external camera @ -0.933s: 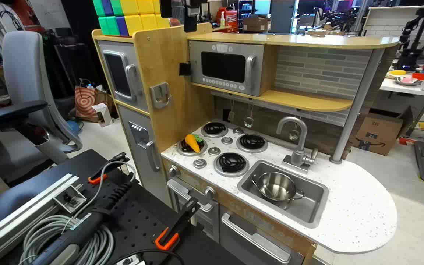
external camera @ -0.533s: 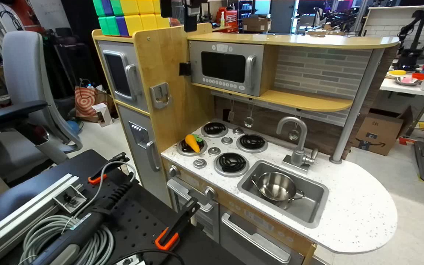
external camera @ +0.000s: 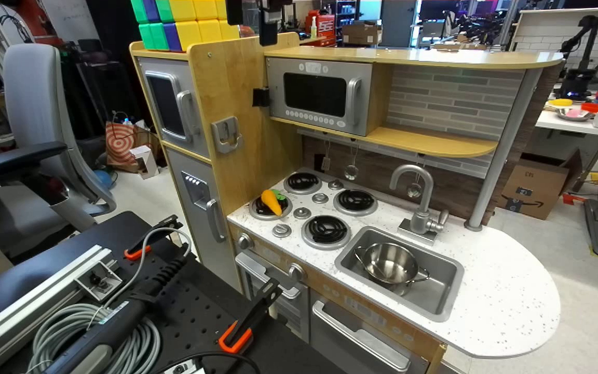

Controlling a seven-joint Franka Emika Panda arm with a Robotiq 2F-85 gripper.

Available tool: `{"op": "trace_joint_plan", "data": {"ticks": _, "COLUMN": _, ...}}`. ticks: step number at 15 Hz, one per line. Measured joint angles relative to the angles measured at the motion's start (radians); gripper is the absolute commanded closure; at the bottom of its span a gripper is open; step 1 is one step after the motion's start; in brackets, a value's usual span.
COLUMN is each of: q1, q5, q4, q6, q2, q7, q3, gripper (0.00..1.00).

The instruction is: Put the carrot plush inside the pot that is in the sink

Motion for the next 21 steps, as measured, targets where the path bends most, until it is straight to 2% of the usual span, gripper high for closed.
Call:
{"op": "trace_joint_plan", "data": {"ticks": 1, "q1": 0.000, "q5": 0.024, "q4": -0.011, "q6": 0.042, "q2": 0.002, "q7": 0.011, "q3": 0.003, "gripper": 0.00}}
{"op": "trace_joint_plan", "data": {"ticks": 5, "q1": 0.005, "q5": 0.079, "q4": -0.082, "q6": 0.351, "q2": 0.062, "q7": 0.050, "q3": 0.040, "gripper": 0.00}}
{"op": "trace_joint_plan", "data": {"ticks": 9, "q1": 0.009, "q5": 0.067, "q4": -0.148, "q6": 0.653, "q2": 0.222, "q7": 0.108, "q3": 0.098, "gripper": 0.00}}
{"op": "trace_joint_plan", "data": {"ticks": 11, "q1": 0.011, "q5": 0.036, "q4": -0.161, "q6": 0.749, "q2": 0.323, "q7": 0.182, "q3": 0.114, "gripper": 0.00}}
{"op": "trace_joint_plan", "data": {"ticks": 14, "q1": 0.015, "q5": -0.082, "q4": -0.157, "q6": 0.775, "q2": 0.432, "q7": 0.291, "q3": 0.106, "gripper": 0.00}}
{"op": "trace_joint_plan", "data": {"ticks": 17, "q1": 0.015, "q5": -0.077, "q4": -0.154, "q6": 0.775, "q2": 0.433, "q7": 0.285, "q3": 0.105, "gripper": 0.00}}
{"op": "trace_joint_plan", "data": {"ticks": 21, "q1": -0.023, "q5": 0.032, "q4": -0.144, "q6": 0.680, "q2": 0.415, "q7": 0.024, "q3": 0.158, "gripper": 0.00}}
